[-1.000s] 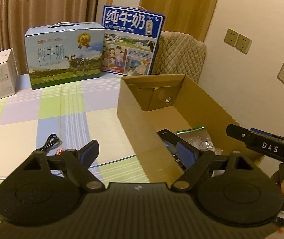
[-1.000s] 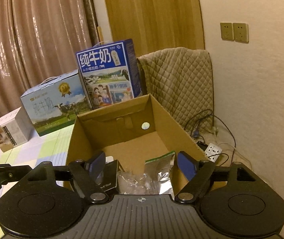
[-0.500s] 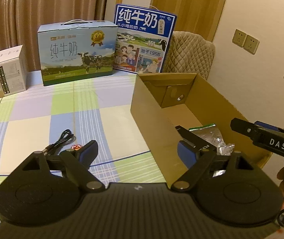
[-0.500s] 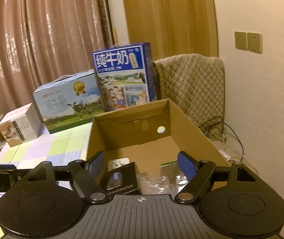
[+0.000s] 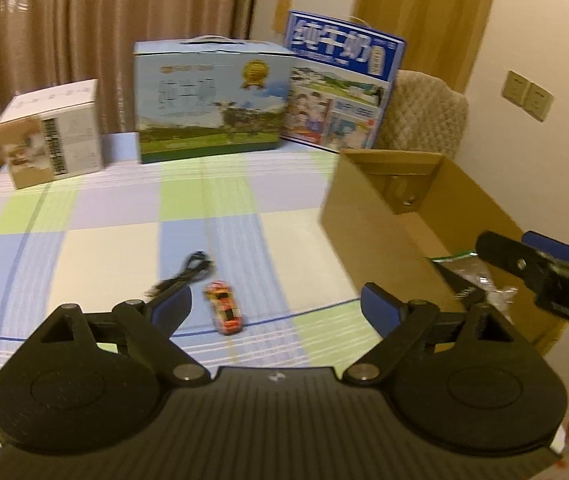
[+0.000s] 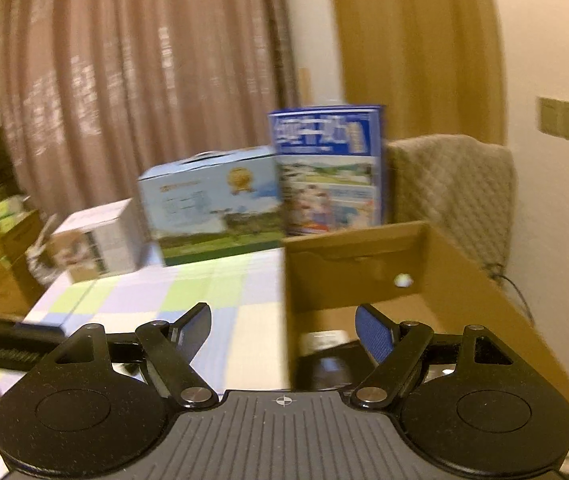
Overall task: Organize objects
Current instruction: 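Move both open tools back over the table toward the toy car and cable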
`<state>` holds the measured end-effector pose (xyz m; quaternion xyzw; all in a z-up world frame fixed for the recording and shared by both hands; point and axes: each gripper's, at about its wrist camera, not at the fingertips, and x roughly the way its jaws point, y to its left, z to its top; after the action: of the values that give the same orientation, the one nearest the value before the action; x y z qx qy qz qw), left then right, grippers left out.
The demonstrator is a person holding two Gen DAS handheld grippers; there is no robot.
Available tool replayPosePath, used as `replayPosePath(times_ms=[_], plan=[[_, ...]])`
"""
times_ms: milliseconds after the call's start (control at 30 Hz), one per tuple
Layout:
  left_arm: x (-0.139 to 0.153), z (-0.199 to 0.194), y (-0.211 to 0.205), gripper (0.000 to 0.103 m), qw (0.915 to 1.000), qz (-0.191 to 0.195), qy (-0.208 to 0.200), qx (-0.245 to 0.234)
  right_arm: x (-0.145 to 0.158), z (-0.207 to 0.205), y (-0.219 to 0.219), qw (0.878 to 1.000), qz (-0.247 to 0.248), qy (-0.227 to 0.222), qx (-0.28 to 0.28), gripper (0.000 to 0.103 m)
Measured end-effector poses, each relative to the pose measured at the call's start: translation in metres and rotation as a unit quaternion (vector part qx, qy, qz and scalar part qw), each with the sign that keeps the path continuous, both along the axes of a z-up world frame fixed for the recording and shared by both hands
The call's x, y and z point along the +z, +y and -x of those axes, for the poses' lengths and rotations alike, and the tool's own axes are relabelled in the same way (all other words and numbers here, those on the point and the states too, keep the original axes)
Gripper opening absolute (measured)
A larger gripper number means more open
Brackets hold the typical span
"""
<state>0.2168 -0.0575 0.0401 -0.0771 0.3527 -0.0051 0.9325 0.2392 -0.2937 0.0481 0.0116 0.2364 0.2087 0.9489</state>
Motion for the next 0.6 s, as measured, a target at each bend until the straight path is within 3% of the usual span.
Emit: replayPosePath(times_ms=[367, 600], plan=[[-0.015, 0.017, 0.080, 0.101, 0.9964, -0.011, 0.008, 0.084, -0.017, 0.003, 0.063, 0.997, 0.017, 0.009, 0.072, 0.076], [-0.041, 0.012, 0.107, 0.102, 0.9939, -0.031, 0.035, 0.099, -0.033, -0.001, 0.095, 0.993, 0.044, 0.033, 0.101, 0.076]])
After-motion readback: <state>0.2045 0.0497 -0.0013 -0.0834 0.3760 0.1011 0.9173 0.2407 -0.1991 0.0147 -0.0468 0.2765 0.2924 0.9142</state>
